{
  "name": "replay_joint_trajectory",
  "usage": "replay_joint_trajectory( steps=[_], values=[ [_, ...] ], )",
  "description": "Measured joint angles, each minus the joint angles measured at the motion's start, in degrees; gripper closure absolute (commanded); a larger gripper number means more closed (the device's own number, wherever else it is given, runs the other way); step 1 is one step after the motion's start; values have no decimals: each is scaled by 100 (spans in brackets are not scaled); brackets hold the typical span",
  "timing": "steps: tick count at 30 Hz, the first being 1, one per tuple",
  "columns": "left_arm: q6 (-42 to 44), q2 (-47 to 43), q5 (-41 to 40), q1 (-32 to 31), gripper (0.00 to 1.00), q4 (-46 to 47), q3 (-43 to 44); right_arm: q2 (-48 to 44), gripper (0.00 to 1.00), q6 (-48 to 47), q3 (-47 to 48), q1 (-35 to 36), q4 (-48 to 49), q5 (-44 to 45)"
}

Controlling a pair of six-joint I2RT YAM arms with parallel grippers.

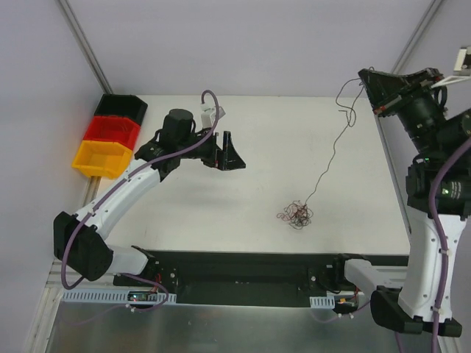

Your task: Untangle the cables

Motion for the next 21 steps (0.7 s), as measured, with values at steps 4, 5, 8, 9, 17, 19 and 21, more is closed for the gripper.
replay_joint_trajectory(
  steps=[4, 5, 8, 9, 17, 19, 21],
  values=[
    [57, -153, -37, 0, 15, 22, 0, 181, 100, 26, -306, 28, -83, -96],
    [70, -157, 2, -4, 15, 61, 0, 179, 100, 59, -380, 39, -81, -109],
    [46, -155, 179, -74, 13, 348, -57, 164, 100, 238, -435, 70, -11, -199],
    [24, -166, 243, -160, 12, 533, -114, 160, 100, 308, -428, 79, 42, -238],
    [-50, -352, -778, -1679, 1, 2232, -774, 122, 100, 796, -168, 92, 350, -446],
    [-33, -142, -1231, -1952, 1, 2868, -726, 57, 100, 931, -186, 92, 466, -448],
    [-9, 332, -1589, -2142, 1, 3307, -442, -13, 100, 1078, -229, 94, 553, -450]
  ],
)
